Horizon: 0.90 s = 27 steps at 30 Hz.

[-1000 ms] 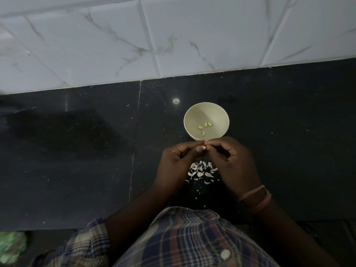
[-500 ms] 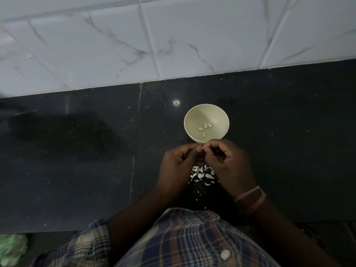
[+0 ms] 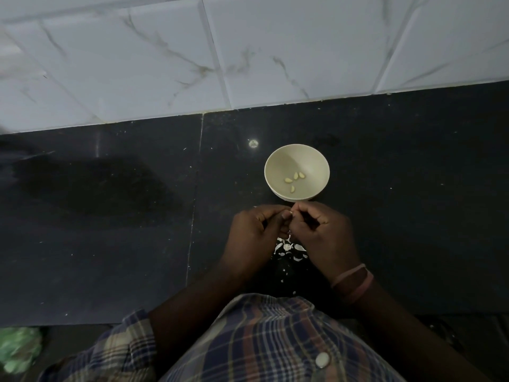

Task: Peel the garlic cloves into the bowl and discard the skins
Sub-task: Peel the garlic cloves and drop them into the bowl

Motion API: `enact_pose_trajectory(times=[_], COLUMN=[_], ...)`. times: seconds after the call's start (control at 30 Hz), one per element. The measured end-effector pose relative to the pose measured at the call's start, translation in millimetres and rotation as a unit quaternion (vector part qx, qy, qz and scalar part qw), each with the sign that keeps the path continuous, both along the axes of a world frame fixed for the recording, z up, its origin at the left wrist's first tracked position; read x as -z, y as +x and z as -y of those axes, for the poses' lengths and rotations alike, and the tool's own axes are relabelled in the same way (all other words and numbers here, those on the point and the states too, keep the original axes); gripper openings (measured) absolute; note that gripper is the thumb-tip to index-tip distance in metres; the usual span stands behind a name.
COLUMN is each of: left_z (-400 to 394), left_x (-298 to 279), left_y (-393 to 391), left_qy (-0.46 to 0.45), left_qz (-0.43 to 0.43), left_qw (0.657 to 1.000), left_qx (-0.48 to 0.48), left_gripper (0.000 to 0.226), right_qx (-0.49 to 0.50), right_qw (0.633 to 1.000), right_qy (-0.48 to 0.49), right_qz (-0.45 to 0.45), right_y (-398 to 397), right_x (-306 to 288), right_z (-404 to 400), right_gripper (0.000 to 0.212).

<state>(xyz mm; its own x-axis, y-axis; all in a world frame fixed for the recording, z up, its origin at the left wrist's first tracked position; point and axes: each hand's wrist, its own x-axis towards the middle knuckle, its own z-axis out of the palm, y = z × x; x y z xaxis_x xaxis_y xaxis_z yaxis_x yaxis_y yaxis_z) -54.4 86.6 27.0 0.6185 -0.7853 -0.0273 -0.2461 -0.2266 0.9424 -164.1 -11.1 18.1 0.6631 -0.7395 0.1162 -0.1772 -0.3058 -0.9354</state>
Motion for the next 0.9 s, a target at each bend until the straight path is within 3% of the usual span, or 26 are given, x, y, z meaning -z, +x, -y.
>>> enact_pose_trajectory(times=[0.17, 0.37, 0.67, 0.9], left_z=[0.2, 2.7, -1.3, -8.5], left_x=[1.2, 3.6, 7.2, 6.4], left_y=[3.2, 0.9, 4.1, 18.8], left_qy=[0.032, 0.044, 0.045, 0.018], left_qz=[0.078, 0.190, 0.014, -0.025], left_qw=[0.996, 0.980, 0.998, 0.999], left_qx=[0.035, 0.043, 0.035, 0.036], left_gripper=[0.020, 0.018, 0.019, 0.027], right_qx=[-0.004, 0.017, 0.039, 0.082], right_qw=[1.000, 0.999, 0.990, 0.973], right_qy=[0.007, 0.035, 0.131, 0.216], right_qz=[-0.023, -0.022, -0.043, -0.017], right_y=[-2.6, -2.5, -1.5, 14.7], right_x=[2.7, 5.3, -7.1, -11.9], right_z=[-1.0, -4.5, -6.0, -14.7], right_gripper=[0.021, 0.014, 0.009, 0.011])
